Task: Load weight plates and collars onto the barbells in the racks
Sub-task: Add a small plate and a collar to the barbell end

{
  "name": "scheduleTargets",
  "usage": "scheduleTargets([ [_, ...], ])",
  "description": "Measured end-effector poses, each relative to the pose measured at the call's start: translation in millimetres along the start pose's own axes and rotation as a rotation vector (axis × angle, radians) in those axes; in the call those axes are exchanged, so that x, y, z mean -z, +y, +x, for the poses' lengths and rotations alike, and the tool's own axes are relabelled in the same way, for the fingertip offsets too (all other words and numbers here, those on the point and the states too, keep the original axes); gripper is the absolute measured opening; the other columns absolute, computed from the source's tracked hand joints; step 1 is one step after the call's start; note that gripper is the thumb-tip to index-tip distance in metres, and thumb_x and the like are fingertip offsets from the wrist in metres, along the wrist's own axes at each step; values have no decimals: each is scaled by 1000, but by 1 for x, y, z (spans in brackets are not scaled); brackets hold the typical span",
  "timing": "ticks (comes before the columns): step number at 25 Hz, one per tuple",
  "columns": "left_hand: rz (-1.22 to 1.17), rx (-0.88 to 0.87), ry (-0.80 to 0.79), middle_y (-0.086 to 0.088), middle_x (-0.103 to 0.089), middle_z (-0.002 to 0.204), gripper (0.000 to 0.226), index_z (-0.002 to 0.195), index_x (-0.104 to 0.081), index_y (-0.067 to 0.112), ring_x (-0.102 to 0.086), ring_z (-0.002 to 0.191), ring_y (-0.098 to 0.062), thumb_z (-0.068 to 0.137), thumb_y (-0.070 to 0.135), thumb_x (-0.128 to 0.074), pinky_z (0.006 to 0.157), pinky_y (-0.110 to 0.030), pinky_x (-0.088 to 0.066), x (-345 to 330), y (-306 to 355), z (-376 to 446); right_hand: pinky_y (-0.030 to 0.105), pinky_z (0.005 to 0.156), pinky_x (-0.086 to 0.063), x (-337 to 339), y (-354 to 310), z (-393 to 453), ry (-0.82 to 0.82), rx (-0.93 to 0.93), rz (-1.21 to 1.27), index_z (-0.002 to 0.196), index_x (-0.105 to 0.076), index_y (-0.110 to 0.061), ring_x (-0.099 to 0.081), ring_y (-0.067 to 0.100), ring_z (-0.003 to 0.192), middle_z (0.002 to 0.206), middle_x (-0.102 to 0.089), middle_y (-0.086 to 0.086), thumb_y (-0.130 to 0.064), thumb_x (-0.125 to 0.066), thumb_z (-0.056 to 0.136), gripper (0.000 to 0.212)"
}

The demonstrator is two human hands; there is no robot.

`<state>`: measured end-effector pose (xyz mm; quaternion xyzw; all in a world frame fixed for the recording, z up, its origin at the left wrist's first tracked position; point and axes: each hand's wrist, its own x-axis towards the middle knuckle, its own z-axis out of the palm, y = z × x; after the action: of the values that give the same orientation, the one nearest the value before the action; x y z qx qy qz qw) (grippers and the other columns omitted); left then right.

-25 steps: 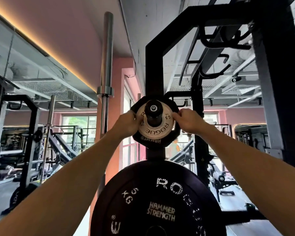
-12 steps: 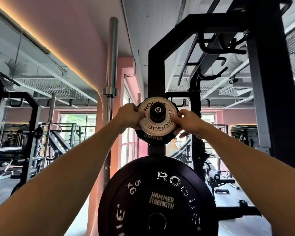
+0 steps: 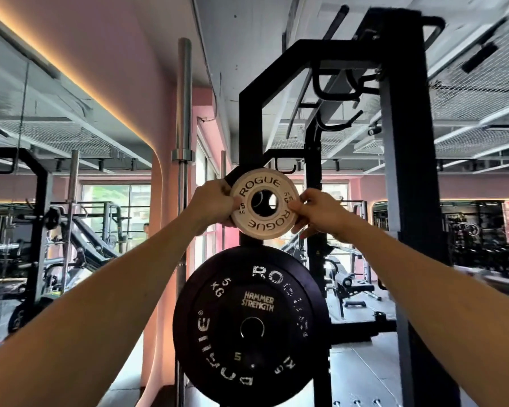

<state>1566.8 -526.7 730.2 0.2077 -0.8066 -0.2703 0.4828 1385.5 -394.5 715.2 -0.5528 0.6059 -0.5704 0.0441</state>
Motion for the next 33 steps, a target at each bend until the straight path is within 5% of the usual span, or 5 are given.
scheduleTargets([
  [9,-2,27,21,-16,-68,92,12,100,-57,4,-70,64,-23,91,8,-65,46,-28,-57,-63,74,-61,33,50,-56,90,7,-76,-22,23,7,117,-46,8,-64,25,57,89,-66,27,-15,-58,95,35],
  [14,60,96,101,-12,-68,93,11,93,-61,12,-69,81,-28,88,18,-69,71,-45,-61,-119,115,-99,37,56,-58,156,26,-114,-124,-14,-5,115,-49,5,-67,29,65,99,-67,32,-18,-58,96,32],
  [20,192,117,120,-1,-66,95,16,98,-62,14,-61,87,-16,88,23,-70,63,-22,-49,-157,181,-156,52,74,-56,222,34,-162,-205,-2,14,105,-54,-4,-70,32,73,94,-70,26,-22,-61,94,23],
  [23,106,145,104,-11,-68,97,13,93,-59,12,-70,85,-26,88,16,-70,70,-43,-62,-162,212,-186,52,74,-57,243,26,-191,-215,4,24,104,-54,-4,-71,31,73,92,-71,23,-22,-61,94,23],
  [33,10,229,45,-16,-70,91,12,94,-57,7,-74,71,-26,90,13,-68,61,-43,-62,-221,305,-308,36,56,-56,335,13,-334,-242,-87,34,94,-53,-8,-69,32,68,90,-70,26,-23,-63,93,18],
])
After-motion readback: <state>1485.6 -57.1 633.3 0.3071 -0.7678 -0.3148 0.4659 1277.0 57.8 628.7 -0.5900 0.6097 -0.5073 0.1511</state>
